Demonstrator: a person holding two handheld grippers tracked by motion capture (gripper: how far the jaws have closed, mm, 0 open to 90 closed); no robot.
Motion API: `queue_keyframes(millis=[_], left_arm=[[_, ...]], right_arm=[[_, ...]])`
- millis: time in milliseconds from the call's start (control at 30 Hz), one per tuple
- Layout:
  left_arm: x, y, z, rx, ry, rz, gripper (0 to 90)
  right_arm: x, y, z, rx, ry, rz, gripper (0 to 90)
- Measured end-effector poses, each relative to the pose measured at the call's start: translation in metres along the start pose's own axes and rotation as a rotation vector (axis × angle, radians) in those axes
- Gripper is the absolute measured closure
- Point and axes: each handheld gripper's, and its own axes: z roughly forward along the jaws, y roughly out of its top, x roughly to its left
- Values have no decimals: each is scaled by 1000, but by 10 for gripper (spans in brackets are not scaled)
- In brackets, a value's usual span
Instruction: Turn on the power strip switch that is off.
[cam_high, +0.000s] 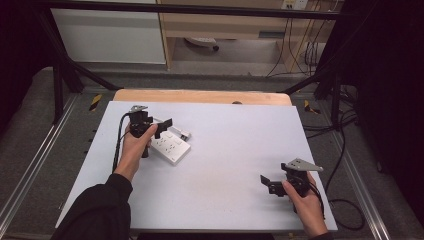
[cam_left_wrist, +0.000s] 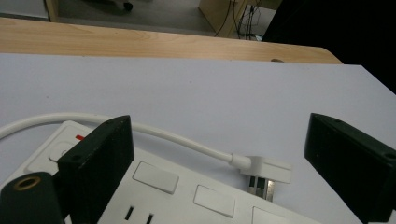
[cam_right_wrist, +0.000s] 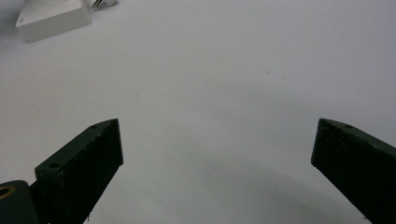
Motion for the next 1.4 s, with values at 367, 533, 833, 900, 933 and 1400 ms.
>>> queue_keyframes(millis=[367,533,833,900,933,1400], left_arm=[[2,3,-9,23,35,2,94],[1,4,-16,32,46,10,100],[0,4,-35,50,73,22,88],[1,3,-40,47,76,22,84],[1,3,-43,49,74,24,85],[-13,-9,-79,32,30,72,83]], right_arm=[[0,0,0,-1,0,-2,26],[0,0,0,0,-1,-3,26],[0,0,1,2,-2,-3,25],[0,0,1,2,-2,-5,25],[0,0,1,3,-3,-4,25],[0,0,2,7,-4,-5,25]])
